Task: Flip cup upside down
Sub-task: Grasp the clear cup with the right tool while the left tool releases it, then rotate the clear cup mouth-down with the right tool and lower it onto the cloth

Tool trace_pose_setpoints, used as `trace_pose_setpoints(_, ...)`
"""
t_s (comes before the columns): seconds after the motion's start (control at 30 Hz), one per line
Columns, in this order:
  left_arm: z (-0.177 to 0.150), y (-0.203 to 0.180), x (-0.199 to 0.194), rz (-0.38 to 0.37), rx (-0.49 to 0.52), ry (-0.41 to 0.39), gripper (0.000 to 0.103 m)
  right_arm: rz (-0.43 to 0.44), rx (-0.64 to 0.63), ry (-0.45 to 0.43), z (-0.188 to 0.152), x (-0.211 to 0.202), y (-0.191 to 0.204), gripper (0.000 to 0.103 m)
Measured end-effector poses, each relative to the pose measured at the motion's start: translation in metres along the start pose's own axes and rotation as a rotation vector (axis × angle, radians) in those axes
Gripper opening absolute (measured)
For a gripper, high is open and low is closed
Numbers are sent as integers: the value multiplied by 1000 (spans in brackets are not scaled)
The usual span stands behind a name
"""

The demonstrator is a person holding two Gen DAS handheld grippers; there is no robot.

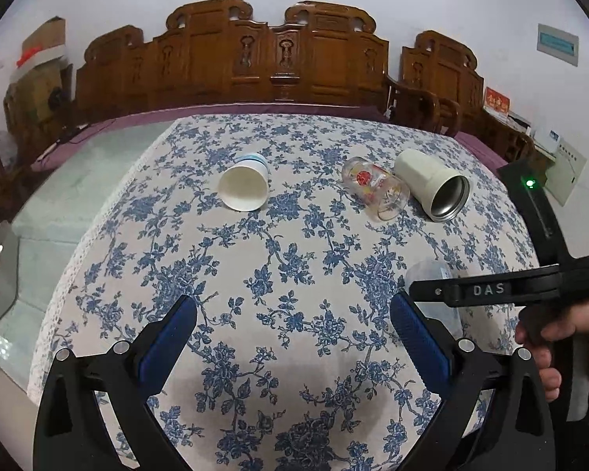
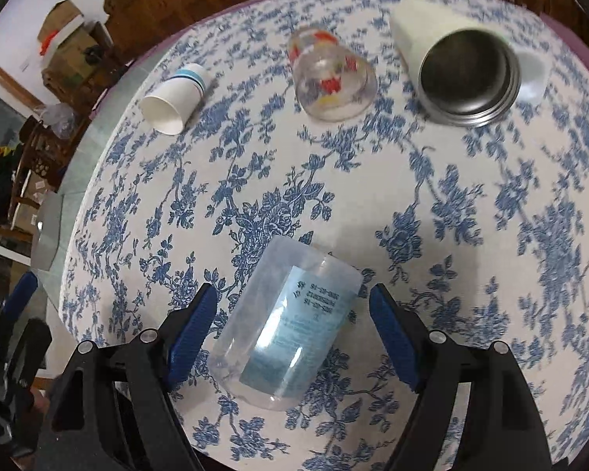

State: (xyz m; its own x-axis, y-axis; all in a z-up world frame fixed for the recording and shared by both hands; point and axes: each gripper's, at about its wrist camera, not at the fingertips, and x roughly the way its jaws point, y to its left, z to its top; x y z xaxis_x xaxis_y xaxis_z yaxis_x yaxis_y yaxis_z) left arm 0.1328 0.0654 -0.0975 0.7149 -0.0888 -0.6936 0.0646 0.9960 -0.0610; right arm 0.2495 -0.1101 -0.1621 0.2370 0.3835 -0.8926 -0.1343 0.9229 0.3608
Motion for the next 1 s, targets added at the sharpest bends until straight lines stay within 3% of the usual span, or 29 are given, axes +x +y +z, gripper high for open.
trace_pose_setpoints(0.43, -1, 1, 2, -26, -14, 2, 95, 40, 87, 69, 17, 17, -6, 74)
trace_pose_setpoints(0.57, -1, 1, 3, -27, -11, 6, 95, 47, 87, 80, 20, 21, -8, 63)
trace_pose_setpoints(0.8, -2, -1, 4, -28, -7, 7, 95, 47, 6, -21, 24, 3, -5, 61)
trace_pose_setpoints(1.0, -3, -4, 6, -28, 7, 12, 95, -36, -122, -191, 30, -17, 0, 60)
